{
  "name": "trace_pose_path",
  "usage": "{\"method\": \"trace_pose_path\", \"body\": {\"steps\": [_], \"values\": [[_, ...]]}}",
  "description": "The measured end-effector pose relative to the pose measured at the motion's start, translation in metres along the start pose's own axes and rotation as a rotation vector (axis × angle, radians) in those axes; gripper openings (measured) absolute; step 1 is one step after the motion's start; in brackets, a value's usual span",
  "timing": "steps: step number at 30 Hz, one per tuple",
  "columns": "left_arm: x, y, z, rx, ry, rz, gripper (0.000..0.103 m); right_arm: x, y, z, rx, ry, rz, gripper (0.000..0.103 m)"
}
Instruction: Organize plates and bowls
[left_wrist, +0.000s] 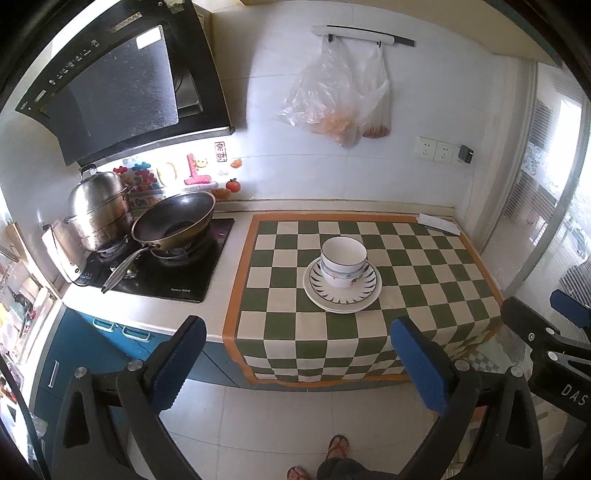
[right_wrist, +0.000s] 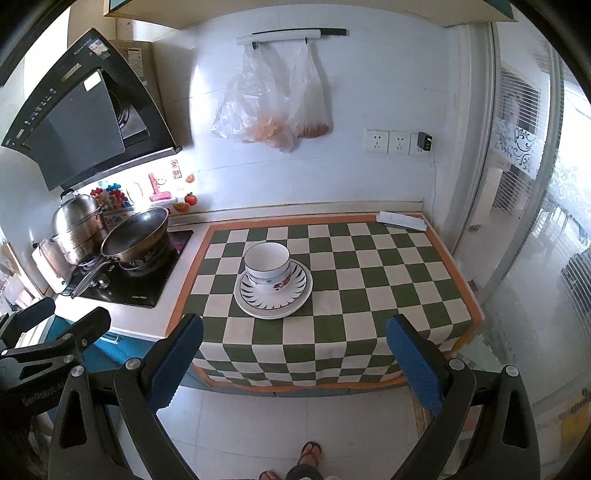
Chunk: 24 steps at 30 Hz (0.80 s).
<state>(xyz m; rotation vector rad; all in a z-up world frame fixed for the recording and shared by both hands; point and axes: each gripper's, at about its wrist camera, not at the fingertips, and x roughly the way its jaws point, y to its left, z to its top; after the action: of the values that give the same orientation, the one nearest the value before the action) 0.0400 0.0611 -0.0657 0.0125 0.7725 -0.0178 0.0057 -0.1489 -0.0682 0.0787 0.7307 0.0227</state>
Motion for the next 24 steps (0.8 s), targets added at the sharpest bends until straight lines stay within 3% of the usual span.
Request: {"method": "trace_pose_path", "body": {"steps": [24], "values": [[-0.006,0.012,0.005,-0.009,-0.010,-0.006,0.102,0.006,0.000,0.011,0.001,0.000,-0.023,0.101]]}}
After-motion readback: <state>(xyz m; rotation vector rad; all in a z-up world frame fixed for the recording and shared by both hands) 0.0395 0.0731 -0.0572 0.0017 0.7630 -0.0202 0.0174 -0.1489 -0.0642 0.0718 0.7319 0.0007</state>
